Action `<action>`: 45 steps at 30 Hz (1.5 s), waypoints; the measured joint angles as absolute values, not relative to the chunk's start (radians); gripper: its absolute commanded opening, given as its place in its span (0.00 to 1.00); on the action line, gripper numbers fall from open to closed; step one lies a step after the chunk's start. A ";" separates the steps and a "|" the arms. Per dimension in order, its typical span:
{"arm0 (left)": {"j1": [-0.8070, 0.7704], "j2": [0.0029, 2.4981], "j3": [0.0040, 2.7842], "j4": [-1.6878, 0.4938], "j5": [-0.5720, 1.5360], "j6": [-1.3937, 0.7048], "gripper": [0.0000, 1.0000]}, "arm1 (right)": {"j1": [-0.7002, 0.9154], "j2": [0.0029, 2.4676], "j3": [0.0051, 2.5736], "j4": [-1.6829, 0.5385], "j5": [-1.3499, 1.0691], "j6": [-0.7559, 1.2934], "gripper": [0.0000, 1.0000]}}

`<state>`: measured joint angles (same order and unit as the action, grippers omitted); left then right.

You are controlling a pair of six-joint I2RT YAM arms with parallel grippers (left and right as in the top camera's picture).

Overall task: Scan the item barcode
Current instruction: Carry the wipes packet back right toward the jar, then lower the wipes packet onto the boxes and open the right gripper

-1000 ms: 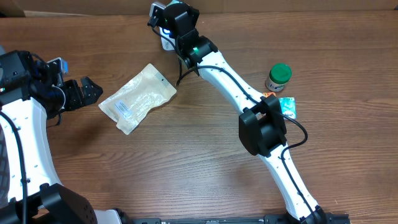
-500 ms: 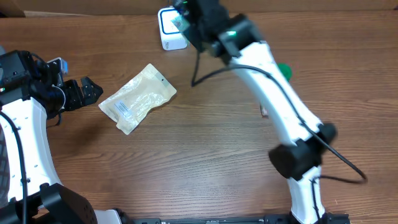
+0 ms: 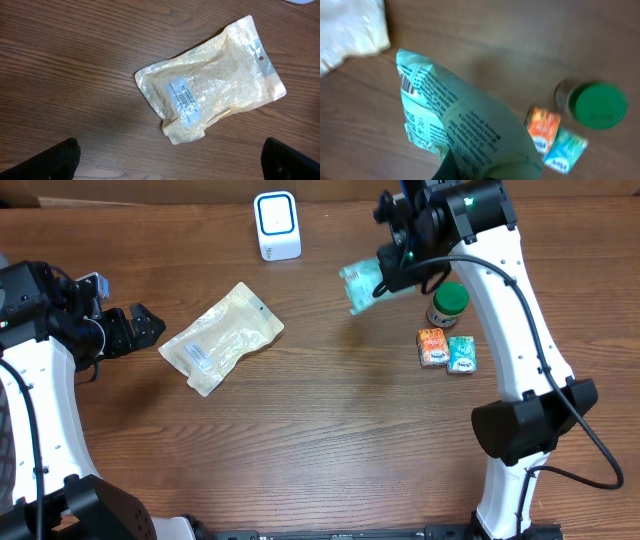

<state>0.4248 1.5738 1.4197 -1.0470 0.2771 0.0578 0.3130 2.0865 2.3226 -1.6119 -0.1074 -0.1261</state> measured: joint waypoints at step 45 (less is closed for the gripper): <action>0.425 1.574 1.420 -1.047 0.277 0.058 0.99 | -0.065 2.081 2.135 -1.689 -0.284 -0.075 1.00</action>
<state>0.4248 1.5738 1.4197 -1.0466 0.2771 0.0578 -0.0650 2.0808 2.1345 -1.6890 -0.2836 -0.0753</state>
